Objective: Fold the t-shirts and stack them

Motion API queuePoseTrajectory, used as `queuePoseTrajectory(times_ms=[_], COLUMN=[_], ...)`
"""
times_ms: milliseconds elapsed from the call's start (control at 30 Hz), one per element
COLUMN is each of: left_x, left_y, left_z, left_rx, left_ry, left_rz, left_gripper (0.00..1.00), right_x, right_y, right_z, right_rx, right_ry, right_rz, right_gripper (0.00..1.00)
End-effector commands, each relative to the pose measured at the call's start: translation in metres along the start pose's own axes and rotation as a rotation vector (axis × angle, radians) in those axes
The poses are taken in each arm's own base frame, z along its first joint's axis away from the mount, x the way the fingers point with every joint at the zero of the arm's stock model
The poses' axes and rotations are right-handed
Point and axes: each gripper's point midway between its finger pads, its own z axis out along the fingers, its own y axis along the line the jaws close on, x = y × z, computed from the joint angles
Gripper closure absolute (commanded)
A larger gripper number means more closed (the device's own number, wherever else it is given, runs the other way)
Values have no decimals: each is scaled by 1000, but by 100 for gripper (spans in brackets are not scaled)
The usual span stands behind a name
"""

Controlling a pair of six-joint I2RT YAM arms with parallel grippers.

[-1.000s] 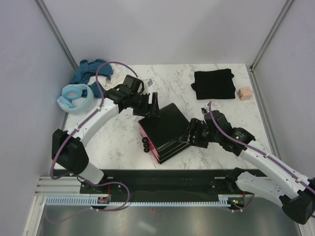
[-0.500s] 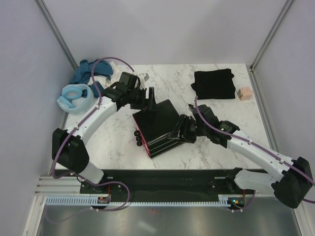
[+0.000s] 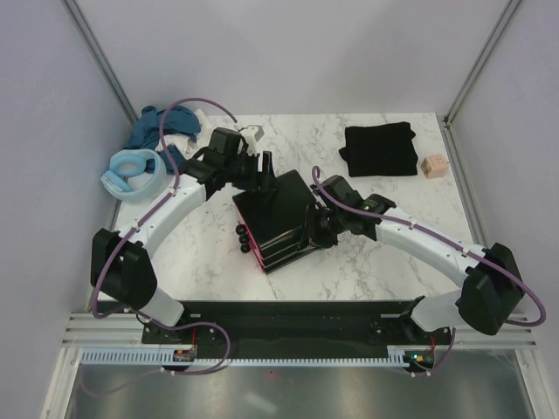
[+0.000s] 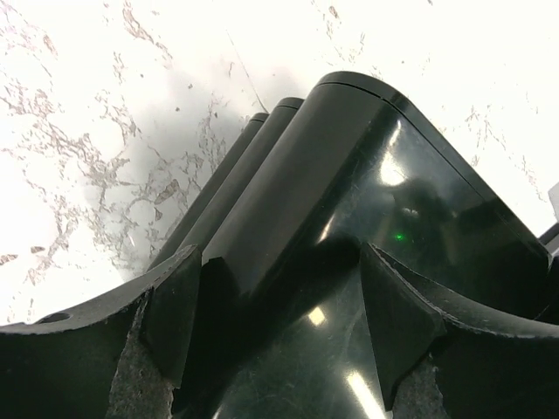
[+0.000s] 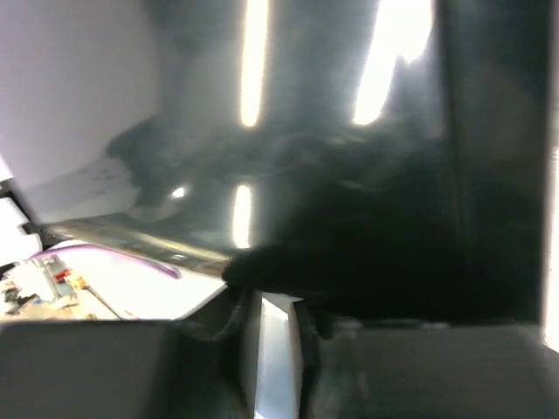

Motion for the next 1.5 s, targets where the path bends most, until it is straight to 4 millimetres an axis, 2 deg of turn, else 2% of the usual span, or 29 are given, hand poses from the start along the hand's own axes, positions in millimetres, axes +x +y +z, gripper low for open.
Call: queuePoseTrajectory(times_ms=[0,33,67,100,167,200,267,300,400,433,467,500,533,567,600,667,733,767,833,867,900,967,1033,1267,1300,1333,1367,1400,1467], left_x=[156,158,160,161,162,161,162,162,166,166,168,168,167,167,166,163,159,156,148,145,142,134,130,136,136,136,136,136,136], left_y=[-1,-2,-1,-1,0,0,1,1,3,5,6,8,10,11,15,20,24,26,27,28,28,28,27,34,35,36,36,36,35], left_z=[-13,-14,-16,-18,-20,-21,-23,-25,-27,-28,-29,-30,-30,-30,-30,-30,-29,-29,-30,-31,-32,-33,-33,-30,-30,-29,-29,-28,-25], left_rx=[8,8,4,-1,-11,-13,-23,-26,-45,-57,-68,-78,-92,-106,-128,-160,-183,-191,-191,-191,-191,-184,-165,-177,-180,-181,-179,-175,-171], left_ry=[563,565,565,567,571,565,566,562,564,558,562,559,553,550,543,529,516,505,481,471,462,441,437,458,459,460,459,458,468], left_rz=[-119,-123,-125,-131,-134,-134,-137,-143,-157,-159,-168,-174,-175,-190,-195,-222,-236,-251,-261,-267,-269,-271,-277,-294,-292,-292,-292,-292,-303], left_gripper=[98,98,98,98,98,98,98,98,98,98,98,98,98,98,98,98,98,90,75,63,59,50,50,49,49,49,49,49,50], right_x=[-101,-106,-113,-128,-141,-158,-172,-187,-211,-215,-215,-224,-227,-226,-231,-234,-236,-235,-238,-238,-237,-236,-234,-215,-217,-209,-197,-206,-200], right_y=[-40,-43,-43,-39,-37,-32,-28,-23,-8,-6,-8,7,10,10,18,25,26,27,32,25,33,32,36,51,56,69,68,81,82], right_z=[14,13,14,17,18,20,22,26,38,42,57,56,60,72,70,70,62,50,38,28,22,9,-1,-11,-14,-21,-13,-18,-16], right_rx=[172,189,193,196,215,213,207,194,157,153,139,108,95,91,75,62,69,62,14,-5,-76,-119,-148,-259,-289,-370,-420,-494,-534], right_ry=[-308,-300,-301,-309,-308,-323,-324,-335,-332,-324,-287,-303,-297,-275,-280,-277,-297,-314,-331,-338,-331,-338,-338,-267,-280,-262,-223,-278,-262], right_rz=[1,-25,-38,-52,-98,-104,-123,-124,-154,-156,-154,-167,-169,-171,-183,-199,-217,-225,-223,-201,-205,-188,-222,-243,-252,-269,-202,-228,-223], right_gripper=[90,94,94,94,94,94,96,95,99,100,100,100,100,100,97,70,44,38,33,32,31,32,34,30,32,32,32,32,34])
